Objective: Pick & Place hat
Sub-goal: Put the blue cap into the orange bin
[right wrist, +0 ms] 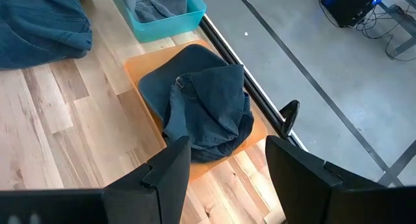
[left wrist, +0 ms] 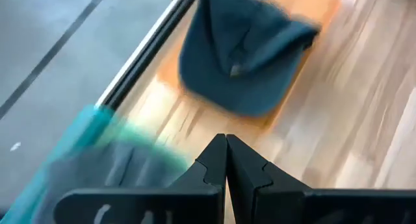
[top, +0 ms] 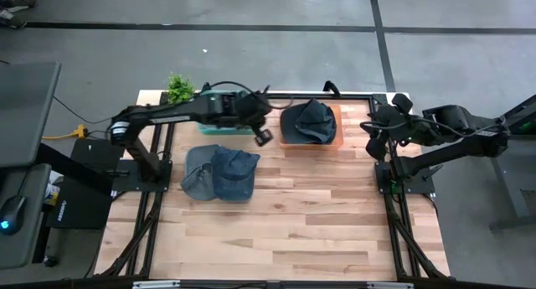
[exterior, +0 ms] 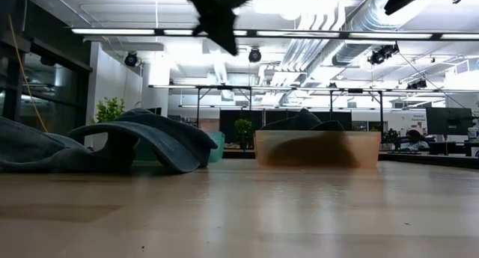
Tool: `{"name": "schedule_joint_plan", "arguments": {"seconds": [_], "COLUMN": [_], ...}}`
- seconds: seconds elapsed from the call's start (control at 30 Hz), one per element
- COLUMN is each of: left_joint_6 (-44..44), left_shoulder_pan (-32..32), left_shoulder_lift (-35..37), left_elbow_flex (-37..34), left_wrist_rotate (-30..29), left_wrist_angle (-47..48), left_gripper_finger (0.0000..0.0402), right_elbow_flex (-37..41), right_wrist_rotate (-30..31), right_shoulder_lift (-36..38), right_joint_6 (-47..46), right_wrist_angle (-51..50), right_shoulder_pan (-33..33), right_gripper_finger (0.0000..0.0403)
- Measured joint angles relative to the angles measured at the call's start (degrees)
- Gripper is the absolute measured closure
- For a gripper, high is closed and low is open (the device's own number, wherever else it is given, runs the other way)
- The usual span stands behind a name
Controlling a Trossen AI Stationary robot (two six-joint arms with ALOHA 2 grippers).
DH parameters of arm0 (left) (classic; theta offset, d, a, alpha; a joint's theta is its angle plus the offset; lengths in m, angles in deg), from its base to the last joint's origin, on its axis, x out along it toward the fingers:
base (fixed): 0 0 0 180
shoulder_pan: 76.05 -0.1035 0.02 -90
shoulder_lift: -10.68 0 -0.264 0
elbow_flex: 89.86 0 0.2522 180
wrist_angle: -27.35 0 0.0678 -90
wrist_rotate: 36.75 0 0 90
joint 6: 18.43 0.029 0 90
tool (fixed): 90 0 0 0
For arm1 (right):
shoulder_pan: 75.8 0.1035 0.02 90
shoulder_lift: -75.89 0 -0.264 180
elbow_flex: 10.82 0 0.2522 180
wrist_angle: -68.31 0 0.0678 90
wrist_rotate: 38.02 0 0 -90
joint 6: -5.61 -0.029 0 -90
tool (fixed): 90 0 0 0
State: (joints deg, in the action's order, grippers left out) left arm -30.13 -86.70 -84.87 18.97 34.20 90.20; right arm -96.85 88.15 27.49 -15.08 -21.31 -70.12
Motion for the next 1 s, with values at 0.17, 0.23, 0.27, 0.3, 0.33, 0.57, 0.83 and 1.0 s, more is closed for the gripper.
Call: {"name": "schedule_joint_plan", "arguments": {"seconds": [0.17, 0.23, 0.27, 0.3, 0.33, 0.57, 0.83, 1.0], "left_joint_6": [-1.3, -3.1, -3.9, -5.0, -6.2, -13.7, -23.1, -23.7], "left_shoulder_pan": [3.9, 6.1, 7.1, 8.3, 9.6, 19.2, 31.2, 37.7], "left_shoulder_lift": [3.0, 3.4, 3.5, 3.5, 3.5, 5.0, 5.5, 4.9], "left_elbow_flex": [-0.2, 0.0, 0.0, -0.3, -0.7, -7.1, -15.6, -19.0], "left_wrist_rotate": [-6.8, -9.6, -10.8, -12.1, -13.2, -17.1, -19.2, -20.6], "left_wrist_angle": [9.2, 10.9, 12.3, 14.9, 17.1, 21.6, 24.4, 21.3], "left_gripper_finger": [0.0401, 0.0401, 0.0401, 0.0401, 0.0401, 0.0401, 0.0401, 0.0401], "right_elbow_flex": [0.0, 0.0, 0.0, 0.0, 0.0, 0.0, 0.0, 0.0], "right_wrist_rotate": [-0.1, -0.1, -0.2, -0.3, -0.6, -0.8, -1.4, -2.1], "right_shoulder_lift": [0.0, 0.0, 0.0, 0.0, 0.0, 0.0, 0.0, 0.0], "right_joint_6": [0.1, 0.1, 0.1, 0.0, 0.0, 0.0, 0.1, 0.1], "right_wrist_angle": [-0.3, -0.3, -0.3, -0.3, -0.3, -0.2, -0.2, -0.2], "right_shoulder_pan": [0.0, 0.0, 0.0, 0.0, 0.0, 0.0, 0.0, 0.0], "right_gripper_finger": [0.0208, 0.0208, 0.0208, 0.0208, 0.0208, 0.0208, 0.0208, 0.0208]}}
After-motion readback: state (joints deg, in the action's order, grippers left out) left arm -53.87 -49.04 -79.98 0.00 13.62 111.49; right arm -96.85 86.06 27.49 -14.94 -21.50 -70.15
